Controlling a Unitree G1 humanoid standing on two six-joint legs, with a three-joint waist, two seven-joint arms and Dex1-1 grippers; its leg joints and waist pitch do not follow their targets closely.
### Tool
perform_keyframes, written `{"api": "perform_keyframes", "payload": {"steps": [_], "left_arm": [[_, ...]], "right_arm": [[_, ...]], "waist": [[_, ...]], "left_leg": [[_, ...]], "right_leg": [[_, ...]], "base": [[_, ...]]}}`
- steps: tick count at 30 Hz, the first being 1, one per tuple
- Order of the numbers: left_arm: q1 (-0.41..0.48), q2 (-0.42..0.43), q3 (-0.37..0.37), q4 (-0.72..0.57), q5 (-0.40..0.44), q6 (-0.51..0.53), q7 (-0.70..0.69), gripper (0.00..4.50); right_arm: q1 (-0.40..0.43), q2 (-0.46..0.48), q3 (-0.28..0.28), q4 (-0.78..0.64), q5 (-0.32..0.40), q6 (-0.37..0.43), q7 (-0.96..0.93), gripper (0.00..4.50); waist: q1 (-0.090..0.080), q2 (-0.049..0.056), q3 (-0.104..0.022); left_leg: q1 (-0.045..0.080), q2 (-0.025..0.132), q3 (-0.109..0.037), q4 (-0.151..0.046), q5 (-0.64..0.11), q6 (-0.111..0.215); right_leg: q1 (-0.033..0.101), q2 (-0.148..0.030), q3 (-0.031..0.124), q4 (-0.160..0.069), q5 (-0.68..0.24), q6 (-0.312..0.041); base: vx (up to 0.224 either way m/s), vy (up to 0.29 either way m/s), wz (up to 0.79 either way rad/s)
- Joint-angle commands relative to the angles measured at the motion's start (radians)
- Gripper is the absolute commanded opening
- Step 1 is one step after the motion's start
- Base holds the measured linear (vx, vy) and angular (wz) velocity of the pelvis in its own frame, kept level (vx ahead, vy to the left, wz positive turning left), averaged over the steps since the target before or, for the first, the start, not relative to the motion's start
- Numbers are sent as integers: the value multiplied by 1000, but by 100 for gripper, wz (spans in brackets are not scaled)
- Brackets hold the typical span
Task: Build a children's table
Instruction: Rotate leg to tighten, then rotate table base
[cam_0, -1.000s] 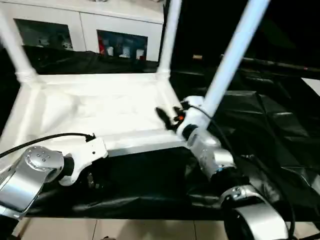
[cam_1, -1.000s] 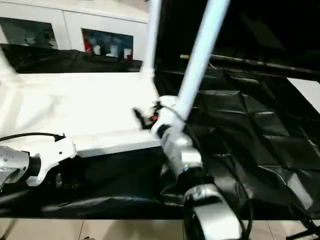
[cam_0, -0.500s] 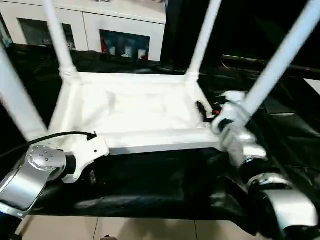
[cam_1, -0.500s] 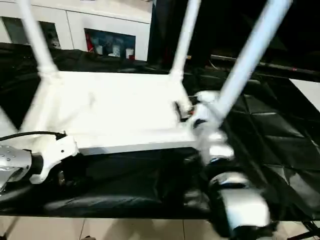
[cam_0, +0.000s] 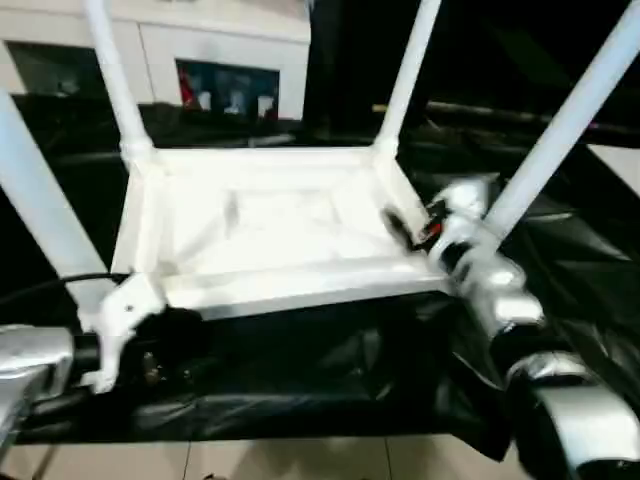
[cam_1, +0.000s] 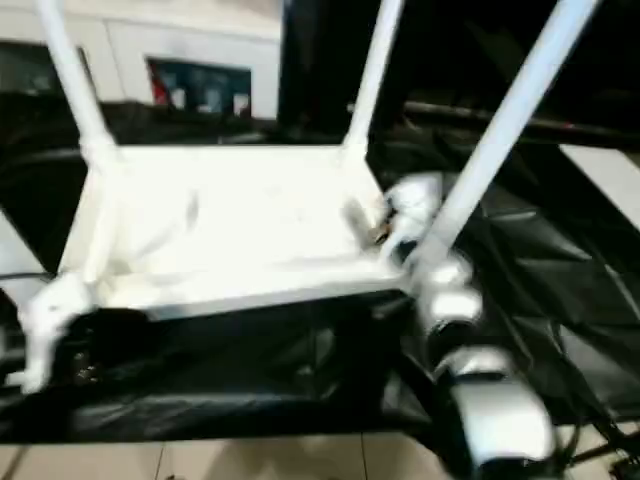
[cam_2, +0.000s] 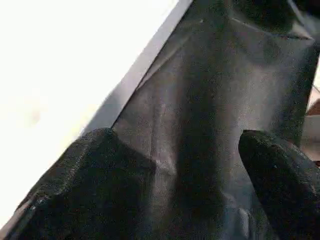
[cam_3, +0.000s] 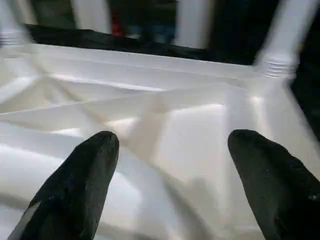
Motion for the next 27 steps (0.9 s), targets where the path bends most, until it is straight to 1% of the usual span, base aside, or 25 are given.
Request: {"api": "perform_keyframes", "payload": {"steps": [1, 2, 4, 5, 6, 7, 9, 10, 11, 12, 13, 14, 15, 16, 17, 18, 19, 21, 22, 24, 26, 27], "left_arm": [[32, 26, 53, -12, -6, 5, -16, 447], [32, 26, 53, -12, -6, 5, -16, 447], [89, 58, 137, 12, -12, -6, -30, 447], [97, 63, 154, 19, -12, -9, -33, 447], [124, 81, 200, 45, -9, -24, -42, 447], [150, 100, 238, 72, -1, -41, -58, 447], [178, 117, 272, 94, 2, -57, -73, 447], [201, 131, 304, 118, 3, -73, -83, 447], [211, 139, 327, 141, 5, -85, -87, 447], [211, 139, 327, 141, 5, -85, -87, 447], [208, 141, 352, 177, 5, -100, -87, 447], [197, 140, 371, 211, 2, -121, -79, 447], [181, 134, 388, 241, -6, -141, -74, 447], [146, 117, 420, 282, -40, -162, -69, 447], [132, 105, 431, 291, -57, -179, -71, 447], [128, 102, 435, 294, -62, -184, -72, 447], [117, 94, 444, 302, -76, -201, -77, 447], [81, 64, 466, 312, -123, -214, -78, 447], [52, 39, 477, 313, -159, -214, -73, 447], [36, 26, 481, 314, -179, -214, -74, 447], [-5, -4, 476, 305, -223, -207, -74, 447], [-5, -4, 476, 305, -223, -207, -74, 447]], "right_arm": [[17, 0, 12, -45, -13, -21, 19, 387], [17, 0, 12, -45, -13, -21, 19, 387], [66, 19, 34, -108, -19, -26, 31, 387], [75, 21, 37, -119, -19, -25, 32, 387], [106, 23, 37, -161, -13, -15, 36, 387], [137, 22, 36, -202, -5, 1, 45, 387], [167, 17, 37, -238, -2, 11, 53, 387], [199, 9, 37, -277, 3, 27, 61, 387], [223, 3, 34, -309, 12, 47, 68, 387], [223, 3, 34, -309, 12, 47, 68, 387], [253, -10, 37, -346, 17, 64, 81, 387], [281, -24, 42, -387, 23, 88, 102, 387], [306, -38, 49, -427, 31, 115, 126, 387], [350, -64, 63, -502, 43, 159, 164, 387], [375, -80, 71, -541, 47, 182, 179, 387], [382, -85, 74, -552, 47, 189, 183, 387], [405, -98, 79, -590, 49, 212, 195, 387], [453, -133, 86, -648, 35, 250, 204, 387], [477, -152, 82, -671, 25, 272, 197, 387], [487, -160, 79, -686, 21, 288, 191, 387], [500, -182, 73, -714, 7, 339, 170, 387], [500, -182, 73, -714, 7, 339, 170, 387]], "waist": [[-1, 29, -49], [-1, 30, -49], [0, 33, -47], [2, 35, -47], [0, 33, -46], [2, 34, -46], [2, 35, -44], [1, 36, -41], [2, 36, -37], [2, 35, -37], [3, 38, -37], [4, 35, -34], [6, 35, -35], [11, 36, -37], [13, 36, -37], [13, 31, -36], [17, 33, -37], [15, 25, -39], [20, 26, -40], [21, 26, -41], [22, 14, -41], [24, 16, -40]], "left_leg": [[0, 25, -4, -77, -288, 0], [4, 25, -3, -76, -287, -1], [4, 26, -4, -80, -297, -2], [7, 26, -3, -80, -303, -2], [5, 26, -3, -80, -301, -2], [7, 24, -4, -82, -304, 3], [8, 26, -5, -84, -311, 5], [9, 26, -6, -87, -335, 5], [10, 25, -6, -87, -362, 6], [10, 24, -7, -87, -367, 6], [16, 26, -9, -88, -383, 2], [16, 25, -9, -89, -396, 4], [16, 24, -9, -88, -396, 7], [16, 24, -11, -89, -382, 14], [15, 25, -12, -90, -376, 13], [12, 26, -13, -92, -376, 14], [16, 27, -12, -92, -371, 14], [14, 28, -12, -92, -369, 13], [14, 27, -11, -90, -351, 12], [14, 27, -9, -90, -345, 7], [13, 25, -8, -88, -348, 7], [12, 24, -9, -88, -344, 5]], "right_leg": [[43, -59, 60, -80, -297, -157], [42, -59, 62, -81, -300, -155], [41, -58, 63, -81, -297, -152], [39, -58, 63, -84, -299, -149], [39, -58, 64, -83, -298, -148], [39, -56, 65, -85, -301, -139], [39, -57, 65, -86, -303, -140], [37, -57, 65, -89, -325, -139], [35, -58, 65, -96, -367, -128], [36, -59, 66, -97, -383, -122], [32, -60, 66, -100, -405, -121], [31, -60, 66, -104, -422, -114], [31, -61, 67, -106, -426, -110], [36, -60, 67, -106, -417, -100], [36, -63, 66, -104, -406, -105], [38, -62, 65, -105, -406, -107], [37, -63, 66, -104, -389, -113], [38, -64, 65, -100, -376, -122], [39, -66, 66, -100, -365, -124], [39, -66, 66, -98, -350, -133], [40, -67, 64, -100, -385, -121], [41, -67, 64, -101, -393, -118]], "base": [[0, 0, 0], [0, 0, 0], [0, 0, 0], [0, 0, 0], [0, 0, 0], [0, 0, 0], [0, 0, 0], [0, 0, 0], [0, 0, 0], [0, 0, 0], [0, 0, 0], [0, 0, 0], [0, 0, 0], [0, 0, 0], [0, 0, 0], [0, 0, 0], [0, 0, 0], [0, 0, 0], [0, 0, 0], [0, 0, 0], [0, 0, 0], [0, 0, 0]]}}
